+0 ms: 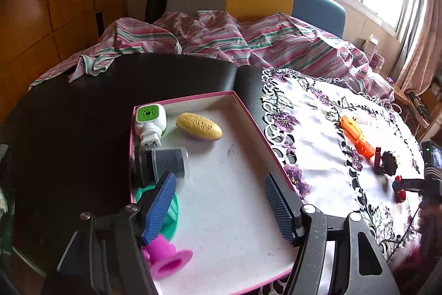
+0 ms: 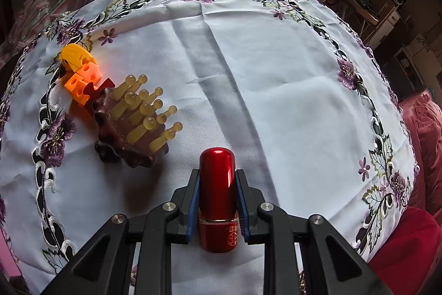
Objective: Organize rigid objects
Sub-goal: 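Carry the red cylinder into the tray beside the canister and open the right tool, then move the right tool back over the brown pegged comb toy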
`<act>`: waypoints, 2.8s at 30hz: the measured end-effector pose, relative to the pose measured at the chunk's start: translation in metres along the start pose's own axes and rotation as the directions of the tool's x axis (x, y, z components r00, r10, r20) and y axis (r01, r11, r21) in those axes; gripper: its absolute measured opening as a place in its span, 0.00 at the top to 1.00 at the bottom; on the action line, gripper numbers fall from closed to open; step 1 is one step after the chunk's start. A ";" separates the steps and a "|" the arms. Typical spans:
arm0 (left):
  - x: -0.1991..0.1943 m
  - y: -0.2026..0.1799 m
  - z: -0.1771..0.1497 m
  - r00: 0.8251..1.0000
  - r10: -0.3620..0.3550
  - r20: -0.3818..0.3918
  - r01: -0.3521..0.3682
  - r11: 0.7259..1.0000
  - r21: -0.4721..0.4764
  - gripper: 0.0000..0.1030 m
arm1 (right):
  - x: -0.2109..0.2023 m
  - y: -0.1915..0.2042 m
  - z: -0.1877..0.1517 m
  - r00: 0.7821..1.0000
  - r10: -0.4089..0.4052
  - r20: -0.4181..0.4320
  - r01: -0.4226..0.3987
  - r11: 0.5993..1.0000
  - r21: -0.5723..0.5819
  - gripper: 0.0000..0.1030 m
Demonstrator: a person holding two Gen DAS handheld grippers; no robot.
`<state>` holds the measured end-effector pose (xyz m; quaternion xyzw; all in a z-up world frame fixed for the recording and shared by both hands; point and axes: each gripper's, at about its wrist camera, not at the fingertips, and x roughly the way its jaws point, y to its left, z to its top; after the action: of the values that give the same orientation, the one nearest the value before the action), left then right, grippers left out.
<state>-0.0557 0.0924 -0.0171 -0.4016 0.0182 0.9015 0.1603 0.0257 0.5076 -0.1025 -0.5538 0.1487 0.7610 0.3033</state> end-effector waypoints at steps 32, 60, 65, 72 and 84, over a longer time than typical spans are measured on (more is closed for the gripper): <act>-0.017 0.012 -0.035 0.999 0.026 -0.025 -0.027 0.999 -0.034 0.26 | -0.062 -0.011 0.009 0.925 0.202 0.322 -0.232 0.971 0.055 0.78; -0.027 0.056 -0.046 1.000 0.003 -0.030 -0.007 0.992 -0.124 0.26 | -0.117 0.293 -0.075 0.720 0.682 -0.130 -0.646 0.590 -0.485 0.78; -0.026 0.074 -0.047 0.999 0.006 -0.044 -0.013 0.987 -0.160 0.26 | -0.097 0.356 -0.091 0.755 0.622 -0.209 -0.623 0.580 -0.524 0.78; -0.024 0.083 -0.051 0.999 0.010 -0.054 -0.019 0.983 -0.180 0.26 | -0.066 0.392 -0.084 0.757 0.605 -0.248 -0.640 0.609 -0.469 0.76; -0.028 0.079 -0.050 0.999 0.025 -0.043 -0.032 0.987 -0.159 0.26 | -0.084 0.366 -0.079 0.738 0.645 -0.199 -0.646 0.589 -0.485 0.66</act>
<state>-0.0263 0.0021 -0.0380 -0.4311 -0.0453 0.8939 0.1143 -0.1273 0.1563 -0.0912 -0.5232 0.1259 0.8282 -0.1563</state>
